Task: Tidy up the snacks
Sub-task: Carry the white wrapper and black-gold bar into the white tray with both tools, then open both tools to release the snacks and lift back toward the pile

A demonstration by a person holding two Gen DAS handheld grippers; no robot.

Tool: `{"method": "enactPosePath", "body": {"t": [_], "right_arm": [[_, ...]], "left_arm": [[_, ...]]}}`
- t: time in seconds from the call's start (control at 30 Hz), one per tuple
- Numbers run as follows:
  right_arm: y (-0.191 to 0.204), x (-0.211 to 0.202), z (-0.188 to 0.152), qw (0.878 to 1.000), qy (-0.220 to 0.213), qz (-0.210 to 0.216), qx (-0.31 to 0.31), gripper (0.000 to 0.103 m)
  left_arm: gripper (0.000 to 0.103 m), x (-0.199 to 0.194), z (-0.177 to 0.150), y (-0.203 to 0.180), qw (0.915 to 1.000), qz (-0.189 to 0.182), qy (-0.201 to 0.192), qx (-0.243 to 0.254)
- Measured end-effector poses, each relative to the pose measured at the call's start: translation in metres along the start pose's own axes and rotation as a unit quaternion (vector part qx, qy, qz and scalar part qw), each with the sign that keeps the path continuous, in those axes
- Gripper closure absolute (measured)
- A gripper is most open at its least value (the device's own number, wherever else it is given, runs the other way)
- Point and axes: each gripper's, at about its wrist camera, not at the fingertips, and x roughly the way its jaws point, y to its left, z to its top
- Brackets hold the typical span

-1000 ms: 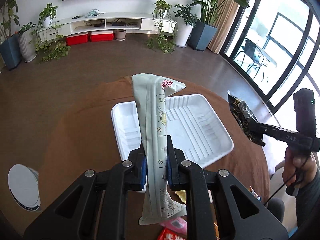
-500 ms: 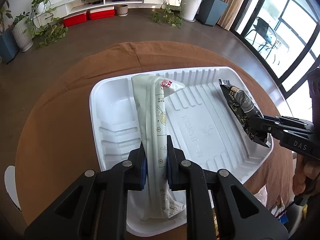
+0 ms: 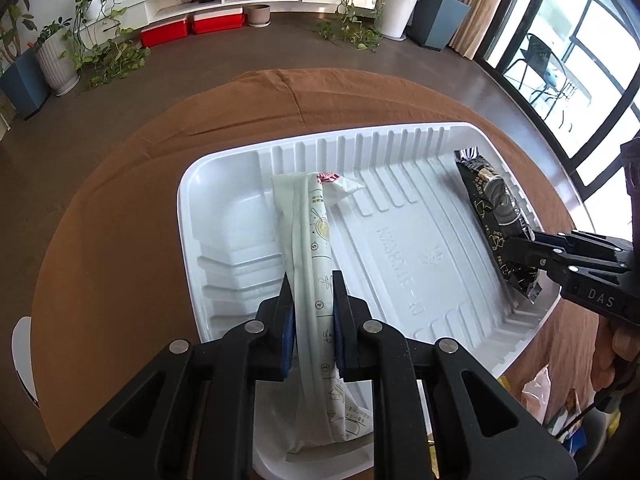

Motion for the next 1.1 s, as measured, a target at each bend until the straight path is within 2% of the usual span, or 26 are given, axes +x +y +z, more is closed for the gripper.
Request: {"method": "enactPosePath", "body": {"t": [0.1, 0.13, 0.2, 0.3, 0.37, 0.4, 0.43, 0.47, 0.5, 0.53, 0.63, 0.67, 0.77, 0.83, 0.9, 0.97, 1.03, 1.1], "right_arm": [[0.004, -0.006, 0.001, 1.000, -0.007, -0.009, -0.015, 0.075], [0.005, -0.009, 0.001, 1.000, -0.009, -0.009, -0.017, 0.072], [0.005, -0.018, 0.001, 1.000, -0.016, -0.011, -0.019, 0.058], [0.003, -0.039, -0.001, 0.999, -0.033, -0.008, -0.021, 0.052], [0.001, -0.057, -0.003, 0.999, -0.047, -0.006, -0.018, 0.044], [-0.001, -0.071, -0.005, 0.998, -0.058, 0.000, -0.014, 0.042], [-0.003, -0.081, -0.008, 0.998, -0.067, 0.009, -0.010, 0.041], [-0.004, -0.096, -0.011, 0.997, -0.079, 0.020, -0.006, 0.038], [-0.006, -0.113, -0.017, 0.995, -0.096, 0.031, -0.001, 0.032], [-0.006, -0.128, -0.021, 0.993, -0.111, 0.042, 0.003, 0.029], [-0.011, -0.174, -0.045, 0.981, -0.169, 0.094, 0.015, 0.010], [-0.013, -0.188, -0.058, 0.975, -0.192, 0.112, 0.018, 0.001], [-0.012, -0.210, -0.091, 0.962, -0.221, 0.161, 0.016, 0.000], [-0.013, -0.216, -0.119, 0.956, -0.227, 0.186, 0.022, 0.000], [-0.015, -0.218, -0.148, 0.952, -0.227, 0.200, 0.038, 0.000], [-0.019, -0.217, -0.175, 0.950, -0.220, 0.215, 0.060, 0.000], [-0.023, -0.217, -0.197, 0.948, -0.215, 0.219, 0.081, 0.000], [-0.025, -0.219, -0.218, 0.950, -0.210, 0.212, 0.097, 0.000]], "left_arm": [[0.088, -0.011, 0.003, 0.001, 0.9999, 0.003, -0.010, -0.002], [0.087, -0.016, 0.003, 0.001, 0.9999, 0.003, -0.014, -0.001], [0.087, -0.029, 0.004, 0.001, 0.9995, 0.005, -0.030, -0.001], [0.086, -0.061, -0.001, 0.002, 0.9981, 0.010, -0.060, 0.004], [0.075, -0.085, -0.006, 0.002, 0.9964, 0.018, -0.083, 0.009], [0.059, -0.102, -0.011, 0.002, 0.9948, 0.019, -0.099, 0.012], [0.037, -0.118, -0.016, 0.003, 0.9929, 0.017, -0.117, 0.012], [0.026, -0.133, -0.022, 0.004, 0.9913, 0.015, -0.130, 0.009], [0.010, -0.149, -0.030, 0.006, 0.9897, 0.014, -0.143, 0.004], [0.005, -0.164, -0.038, 0.007, 0.9882, 0.012, -0.153, 0.001], [0.000, -0.204, -0.072, 0.003, 0.9829, 0.011, -0.184, 0.011], [0.000, -0.217, -0.086, 0.000, 0.9792, 0.018, -0.201, 0.020], [0.000, -0.250, -0.130, -0.009, 0.9671, 0.028, -0.251, 0.033], [0.000, -0.263, -0.154, -0.016, 0.9651, 0.059, -0.252, 0.037], [0.000, -0.270, -0.175, -0.019, 0.9672, 0.076, -0.241, 0.021], [0.000, -0.274, -0.197, -0.015, 0.9741, 0.052, -0.219, -0.020], [0.000, -0.279, -0.222, -0.011, 0.9732, 0.032, -0.224, -0.041], [0.000, -0.282, -0.243, -0.015, 0.9736, 0.032, -0.223, -0.035]]}}
